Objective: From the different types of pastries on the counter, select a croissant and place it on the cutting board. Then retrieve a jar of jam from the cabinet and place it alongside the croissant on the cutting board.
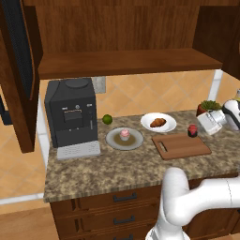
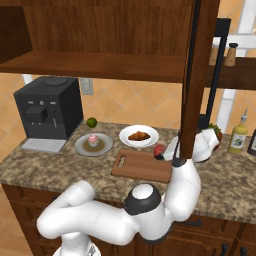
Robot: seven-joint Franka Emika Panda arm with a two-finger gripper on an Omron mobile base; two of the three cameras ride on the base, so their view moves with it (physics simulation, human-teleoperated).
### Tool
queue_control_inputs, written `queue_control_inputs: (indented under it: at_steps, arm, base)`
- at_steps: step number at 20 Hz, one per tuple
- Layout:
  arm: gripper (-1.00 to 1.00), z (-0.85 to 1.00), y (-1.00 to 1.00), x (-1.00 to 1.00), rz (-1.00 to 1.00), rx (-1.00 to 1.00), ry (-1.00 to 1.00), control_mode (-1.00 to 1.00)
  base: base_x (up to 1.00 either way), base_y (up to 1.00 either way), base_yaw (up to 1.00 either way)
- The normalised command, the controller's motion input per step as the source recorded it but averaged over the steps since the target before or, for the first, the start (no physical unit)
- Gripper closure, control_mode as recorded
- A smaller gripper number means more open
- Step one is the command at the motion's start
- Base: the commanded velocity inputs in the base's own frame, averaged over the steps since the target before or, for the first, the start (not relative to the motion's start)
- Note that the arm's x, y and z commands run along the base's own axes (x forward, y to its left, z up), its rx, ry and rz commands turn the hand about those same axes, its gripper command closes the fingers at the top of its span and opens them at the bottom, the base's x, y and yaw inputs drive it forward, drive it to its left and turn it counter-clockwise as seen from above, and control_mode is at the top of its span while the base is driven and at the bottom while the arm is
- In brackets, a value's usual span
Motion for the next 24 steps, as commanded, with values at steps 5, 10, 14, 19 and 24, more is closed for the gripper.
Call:
queue_control_inputs:
  at_steps: [5,10,14,19,24]
  arm:
    - [1.00,-0.36,0.00,0.17,0.00,0.00,-0.03,-1.00]
    - [1.00,-0.30,0.00,0.07,0.00,-0.01,-0.03,-1.00]
    - [1.00,-0.04,-0.21,-0.31,0.00,0.00,0.00,-1.00]
    - [-1.00,0.30,-0.03,-0.33,0.05,0.00,-0.07,-1.00]
    - [-1.00,0.73,-0.34,-0.52,0.01,0.00,-0.07,-1.00]
  base:
    - [0.00,0.00,0.00]
    - [0.00,0.00,0.00]
    - [0.00,0.00,0.00]
    - [0.00,0.00,0.00]
    - [0.00,0.00,0.00]
